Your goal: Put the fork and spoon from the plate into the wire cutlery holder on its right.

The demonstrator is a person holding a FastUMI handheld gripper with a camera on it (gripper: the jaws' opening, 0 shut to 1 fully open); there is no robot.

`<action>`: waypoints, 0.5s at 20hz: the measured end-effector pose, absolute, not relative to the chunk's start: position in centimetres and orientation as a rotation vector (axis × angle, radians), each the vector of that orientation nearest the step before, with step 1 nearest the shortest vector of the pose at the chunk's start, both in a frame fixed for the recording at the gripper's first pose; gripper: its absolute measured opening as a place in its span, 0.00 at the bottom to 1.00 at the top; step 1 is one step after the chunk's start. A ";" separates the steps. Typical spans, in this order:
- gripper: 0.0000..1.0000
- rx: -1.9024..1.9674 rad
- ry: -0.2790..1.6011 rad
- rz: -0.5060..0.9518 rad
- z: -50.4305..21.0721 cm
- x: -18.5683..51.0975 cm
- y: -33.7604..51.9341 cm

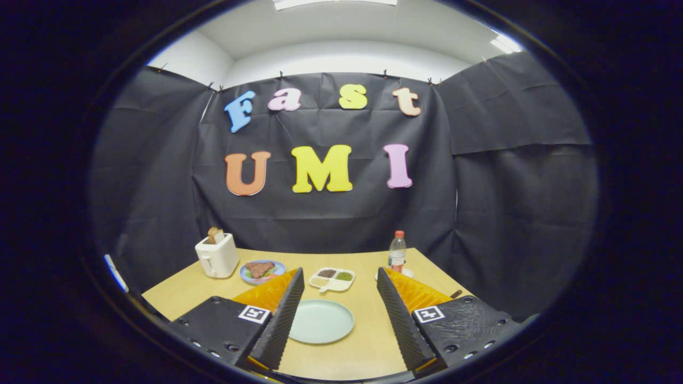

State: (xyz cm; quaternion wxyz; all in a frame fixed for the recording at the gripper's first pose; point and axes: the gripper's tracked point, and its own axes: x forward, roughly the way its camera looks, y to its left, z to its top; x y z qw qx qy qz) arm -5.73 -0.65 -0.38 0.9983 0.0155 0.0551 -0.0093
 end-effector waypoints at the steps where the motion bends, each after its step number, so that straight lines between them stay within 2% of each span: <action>1: 0.82 0.018 0.103 -0.021 -0.3 -5.7 -0.2; 7: 0.86 0.003 0.088 -0.046 -0.5 -6.2 1.6; 10: 0.93 0.026 0.056 -0.039 0.0 -6.4 2.0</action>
